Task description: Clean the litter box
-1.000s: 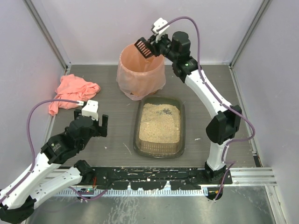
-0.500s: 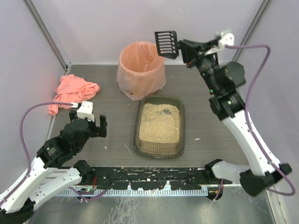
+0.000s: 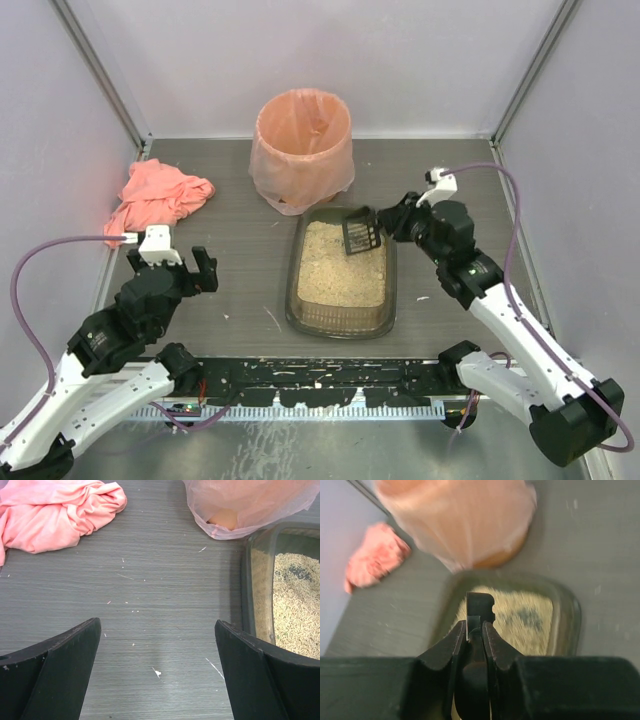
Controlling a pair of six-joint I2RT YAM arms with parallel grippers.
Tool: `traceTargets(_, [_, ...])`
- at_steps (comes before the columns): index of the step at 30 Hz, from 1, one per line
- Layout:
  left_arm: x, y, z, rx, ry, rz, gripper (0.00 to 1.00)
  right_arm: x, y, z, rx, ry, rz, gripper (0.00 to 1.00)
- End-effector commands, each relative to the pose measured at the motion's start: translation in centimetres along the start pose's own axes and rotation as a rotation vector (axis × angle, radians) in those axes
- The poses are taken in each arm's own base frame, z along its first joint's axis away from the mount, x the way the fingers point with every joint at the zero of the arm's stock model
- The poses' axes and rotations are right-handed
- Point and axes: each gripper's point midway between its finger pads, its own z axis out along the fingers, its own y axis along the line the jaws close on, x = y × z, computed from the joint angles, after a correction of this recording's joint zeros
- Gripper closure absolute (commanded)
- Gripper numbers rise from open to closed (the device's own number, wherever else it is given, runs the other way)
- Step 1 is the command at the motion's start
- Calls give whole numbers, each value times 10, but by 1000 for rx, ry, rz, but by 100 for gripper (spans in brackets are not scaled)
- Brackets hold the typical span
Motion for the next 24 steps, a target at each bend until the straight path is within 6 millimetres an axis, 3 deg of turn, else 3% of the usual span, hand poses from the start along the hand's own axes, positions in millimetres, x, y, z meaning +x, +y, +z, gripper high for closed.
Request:
traceTargets(1, [-12, 3, 1, -37, -53, -86, 2, 38, -13, 7, 42, 86, 112, 93])
traceTargets(5, [-10, 7, 1, -62, -45, -101, 2, 64, -31, 14, 121, 145, 154, 89])
traceTargets(13, [-2, 3, 3, -51, -15, -101, 2, 98, -56, 18, 215, 201, 169, 69])
traceTargets(19, [4, -1, 6, -40, 9, -103, 2, 89, -65, 11, 258, 152, 146, 59])
traceTargets(21, [6, -4, 7, -32, 19, -102, 2, 86, -70, 7, 279, 139, 128, 45])
traceTargets(24, [10, -7, 10, -31, 40, -89, 2, 78, -83, -1, 352, 120, 78, 37])
